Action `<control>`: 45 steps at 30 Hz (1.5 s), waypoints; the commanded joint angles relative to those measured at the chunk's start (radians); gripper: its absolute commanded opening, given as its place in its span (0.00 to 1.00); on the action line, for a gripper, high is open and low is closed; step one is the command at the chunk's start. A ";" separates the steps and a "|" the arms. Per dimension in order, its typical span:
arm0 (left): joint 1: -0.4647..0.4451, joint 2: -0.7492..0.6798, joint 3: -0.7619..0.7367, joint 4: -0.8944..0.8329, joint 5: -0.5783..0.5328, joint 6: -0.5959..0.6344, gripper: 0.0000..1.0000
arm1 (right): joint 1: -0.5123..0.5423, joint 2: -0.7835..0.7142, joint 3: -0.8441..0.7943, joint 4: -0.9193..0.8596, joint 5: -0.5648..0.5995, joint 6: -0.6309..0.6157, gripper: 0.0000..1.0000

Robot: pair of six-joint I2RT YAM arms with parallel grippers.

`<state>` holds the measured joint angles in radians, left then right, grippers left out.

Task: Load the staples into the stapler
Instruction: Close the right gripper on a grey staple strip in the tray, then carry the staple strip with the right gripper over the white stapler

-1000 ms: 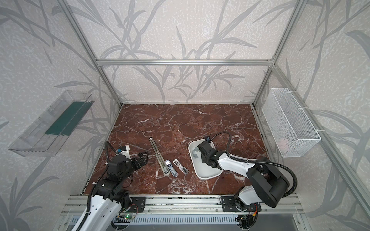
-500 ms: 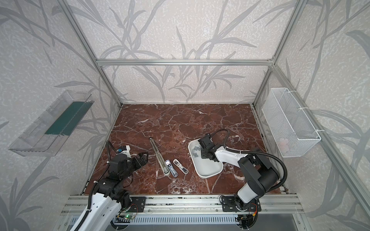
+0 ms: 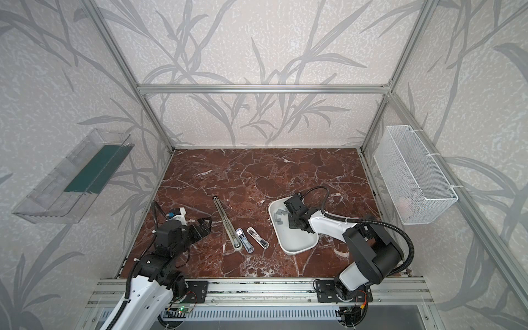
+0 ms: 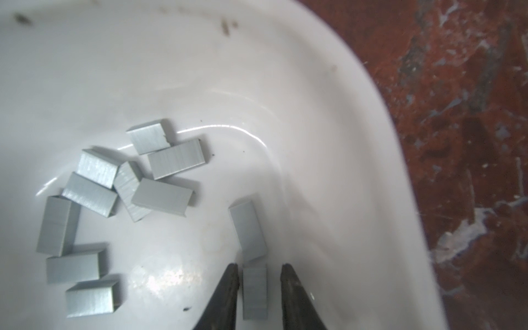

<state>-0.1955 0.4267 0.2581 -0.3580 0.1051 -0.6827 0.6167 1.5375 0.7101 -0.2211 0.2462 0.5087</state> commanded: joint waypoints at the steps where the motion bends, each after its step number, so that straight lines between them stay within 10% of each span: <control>1: -0.001 -0.011 0.000 0.005 -0.016 0.008 0.99 | -0.001 0.013 -0.007 0.001 -0.010 0.010 0.27; 29: -0.001 -0.032 -0.003 0.001 -0.011 0.006 0.99 | 0.011 0.003 -0.001 -0.001 -0.002 0.006 0.11; 45: -0.001 -0.107 -0.014 -0.055 0.030 -0.012 0.99 | 0.379 -0.480 -0.191 0.269 0.124 -0.213 0.11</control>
<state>-0.1955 0.3378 0.2577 -0.3874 0.1322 -0.6849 0.9470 1.0649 0.5606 -0.0750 0.3580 0.3790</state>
